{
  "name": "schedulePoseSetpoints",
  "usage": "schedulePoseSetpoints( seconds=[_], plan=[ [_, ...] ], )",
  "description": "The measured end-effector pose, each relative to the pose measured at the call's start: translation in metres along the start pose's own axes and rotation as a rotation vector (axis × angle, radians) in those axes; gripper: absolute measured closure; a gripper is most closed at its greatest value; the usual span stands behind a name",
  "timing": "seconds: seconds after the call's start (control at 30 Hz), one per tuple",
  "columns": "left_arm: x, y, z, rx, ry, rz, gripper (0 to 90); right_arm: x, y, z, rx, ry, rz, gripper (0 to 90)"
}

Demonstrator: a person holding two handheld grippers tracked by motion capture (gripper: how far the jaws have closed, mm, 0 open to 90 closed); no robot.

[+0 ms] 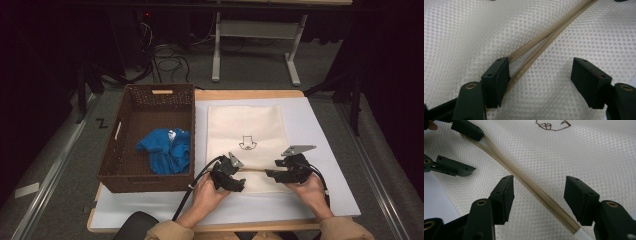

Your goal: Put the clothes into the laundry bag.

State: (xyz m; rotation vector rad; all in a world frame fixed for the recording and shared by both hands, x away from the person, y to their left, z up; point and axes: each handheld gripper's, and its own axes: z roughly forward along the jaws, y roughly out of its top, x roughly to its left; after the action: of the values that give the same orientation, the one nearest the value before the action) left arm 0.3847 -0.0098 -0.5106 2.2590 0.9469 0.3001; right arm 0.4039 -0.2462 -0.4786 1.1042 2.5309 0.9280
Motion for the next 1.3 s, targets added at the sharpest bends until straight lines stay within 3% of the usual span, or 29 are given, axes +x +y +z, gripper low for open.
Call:
schedulePoseSetpoints(
  seconds=[0.47,0.77,1.07,1.3],
  plan=[
    [-0.001,-0.001,0.001,-0.006,-0.002,0.006,29.3,0.012,0.016,0.021,0.003,-0.028,-0.039,45.5],
    [-0.001,-0.001,0.001,-0.008,-0.002,0.007,29.3,0.017,0.021,0.034,0.040,-0.024,-0.049,45.7],
    [-0.001,-0.002,0.001,-0.013,-0.002,0.010,29.2,0.016,0.023,0.043,0.066,-0.065,-0.053,48.0],
    [-0.001,-0.002,0.001,-0.016,-0.002,0.008,29.2,0.014,0.023,0.046,0.069,-0.063,-0.048,48.4]
  ],
)
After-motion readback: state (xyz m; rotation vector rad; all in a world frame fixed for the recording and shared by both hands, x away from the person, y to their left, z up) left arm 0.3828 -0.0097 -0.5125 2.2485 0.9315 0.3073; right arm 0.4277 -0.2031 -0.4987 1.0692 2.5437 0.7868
